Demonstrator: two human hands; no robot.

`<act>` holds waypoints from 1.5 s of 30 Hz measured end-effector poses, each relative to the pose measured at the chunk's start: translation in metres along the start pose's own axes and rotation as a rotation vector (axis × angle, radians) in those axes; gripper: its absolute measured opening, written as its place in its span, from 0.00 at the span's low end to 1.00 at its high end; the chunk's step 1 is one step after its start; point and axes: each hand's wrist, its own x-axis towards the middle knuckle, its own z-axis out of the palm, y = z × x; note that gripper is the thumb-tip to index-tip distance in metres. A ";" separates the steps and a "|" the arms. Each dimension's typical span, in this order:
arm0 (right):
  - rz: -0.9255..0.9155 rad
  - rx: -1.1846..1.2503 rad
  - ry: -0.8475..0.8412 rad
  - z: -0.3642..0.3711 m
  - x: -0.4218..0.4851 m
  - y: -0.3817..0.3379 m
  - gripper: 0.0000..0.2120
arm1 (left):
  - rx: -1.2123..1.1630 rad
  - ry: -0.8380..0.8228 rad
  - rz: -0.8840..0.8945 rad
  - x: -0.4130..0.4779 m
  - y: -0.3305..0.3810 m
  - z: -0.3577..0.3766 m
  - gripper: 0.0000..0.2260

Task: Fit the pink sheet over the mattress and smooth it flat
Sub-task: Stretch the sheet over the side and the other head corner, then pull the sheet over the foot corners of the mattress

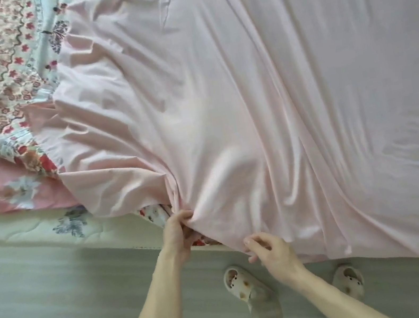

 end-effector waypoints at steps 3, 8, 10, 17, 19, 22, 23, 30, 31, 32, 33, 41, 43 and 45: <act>0.060 0.065 -0.135 0.037 0.010 -0.025 0.10 | 0.270 -0.008 0.183 0.011 0.019 -0.022 0.19; -0.086 -0.161 -0.065 0.080 0.037 -0.047 0.19 | 1.677 0.420 0.721 0.038 0.031 -0.037 0.16; -0.160 -0.254 -0.020 0.090 0.042 -0.056 0.20 | 1.689 0.491 0.653 0.041 0.047 -0.045 0.17; -0.245 -0.436 0.033 0.107 0.061 -0.093 0.37 | 1.643 0.533 0.296 0.038 0.051 -0.117 0.22; -0.234 -0.580 0.046 0.112 0.059 -0.101 0.38 | 1.472 0.512 0.185 0.034 0.044 -0.143 0.22; -0.290 -0.774 0.053 0.122 0.055 -0.113 0.39 | 1.423 0.461 0.023 0.035 0.046 -0.172 0.23; -0.335 -0.823 0.057 0.130 0.056 -0.115 0.40 | 1.415 0.463 -0.002 0.037 0.049 -0.179 0.23; -0.719 -1.107 0.237 0.176 0.084 -0.144 0.45 | 1.475 0.597 0.464 0.043 0.083 -0.179 0.26; -0.753 -1.125 0.244 0.183 0.089 -0.150 0.46 | 1.468 0.583 0.475 0.044 0.084 -0.180 0.26; -0.775 -1.130 0.245 0.189 0.096 -0.155 0.45 | 1.461 0.580 0.482 0.045 0.083 -0.181 0.26; -0.784 -1.146 0.243 0.195 0.101 -0.160 0.45 | 1.456 0.583 0.491 0.046 0.081 -0.184 0.26; -0.692 -0.944 0.077 0.226 0.135 -0.229 0.18 | 1.474 0.590 0.556 0.055 0.071 -0.208 0.15; -0.516 -0.556 0.319 0.204 0.149 -0.244 0.12 | 1.455 0.554 0.445 0.056 0.067 -0.217 0.13; -0.345 -0.372 0.515 0.159 0.167 -0.252 0.09 | 1.455 0.513 0.415 0.058 0.073 -0.219 0.13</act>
